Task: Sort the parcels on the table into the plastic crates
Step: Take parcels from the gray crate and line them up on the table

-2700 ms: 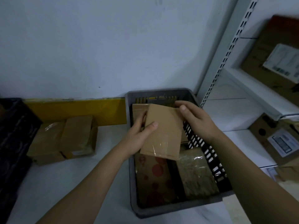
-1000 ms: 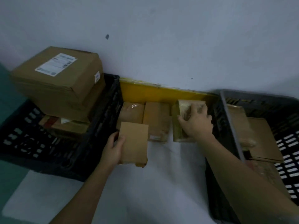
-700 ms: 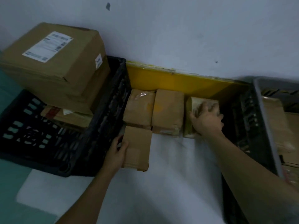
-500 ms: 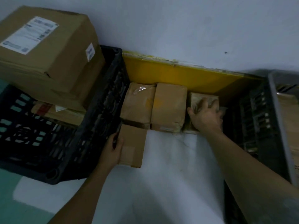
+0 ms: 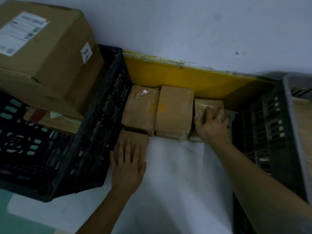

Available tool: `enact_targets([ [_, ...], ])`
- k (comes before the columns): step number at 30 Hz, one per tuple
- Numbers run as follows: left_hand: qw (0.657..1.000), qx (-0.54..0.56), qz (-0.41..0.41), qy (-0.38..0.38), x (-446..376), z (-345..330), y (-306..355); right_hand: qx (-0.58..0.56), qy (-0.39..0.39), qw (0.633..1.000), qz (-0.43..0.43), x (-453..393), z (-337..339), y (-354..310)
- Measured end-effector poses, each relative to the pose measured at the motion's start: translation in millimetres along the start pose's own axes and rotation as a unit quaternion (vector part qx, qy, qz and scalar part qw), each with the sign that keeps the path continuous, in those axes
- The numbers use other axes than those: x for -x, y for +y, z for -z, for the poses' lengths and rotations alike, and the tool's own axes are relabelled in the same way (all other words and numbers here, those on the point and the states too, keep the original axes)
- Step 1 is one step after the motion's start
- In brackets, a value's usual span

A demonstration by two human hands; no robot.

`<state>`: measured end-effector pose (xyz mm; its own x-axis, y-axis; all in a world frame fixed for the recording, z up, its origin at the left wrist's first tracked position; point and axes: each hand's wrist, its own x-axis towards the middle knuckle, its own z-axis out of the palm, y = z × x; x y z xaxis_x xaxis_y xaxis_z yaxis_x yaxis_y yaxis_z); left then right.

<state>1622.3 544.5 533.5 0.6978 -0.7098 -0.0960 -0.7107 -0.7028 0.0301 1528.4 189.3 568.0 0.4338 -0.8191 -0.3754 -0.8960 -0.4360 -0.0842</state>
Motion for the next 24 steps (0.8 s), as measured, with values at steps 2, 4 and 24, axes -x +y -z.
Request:
enact_targets([
  [2, 1.000, -0.001, 0.000, 0.004, -6.3, -0.8, -6.5, -0.004, -0.010, 1.000, -0.007, -1.0, 3.4, -9.2],
  [4, 1.000, -0.002, -0.003, -0.001, -10.0, -1.8, -13.0, 0.003, -0.012, 1.000, -0.008, -1.1, 4.0, -13.3],
  [24, 0.989, 0.052, -0.107, 0.084, -60.1, 130.5, 71.9, 0.061, 0.170, 0.979, 0.098, 128.6, 128.7, 30.1],
])
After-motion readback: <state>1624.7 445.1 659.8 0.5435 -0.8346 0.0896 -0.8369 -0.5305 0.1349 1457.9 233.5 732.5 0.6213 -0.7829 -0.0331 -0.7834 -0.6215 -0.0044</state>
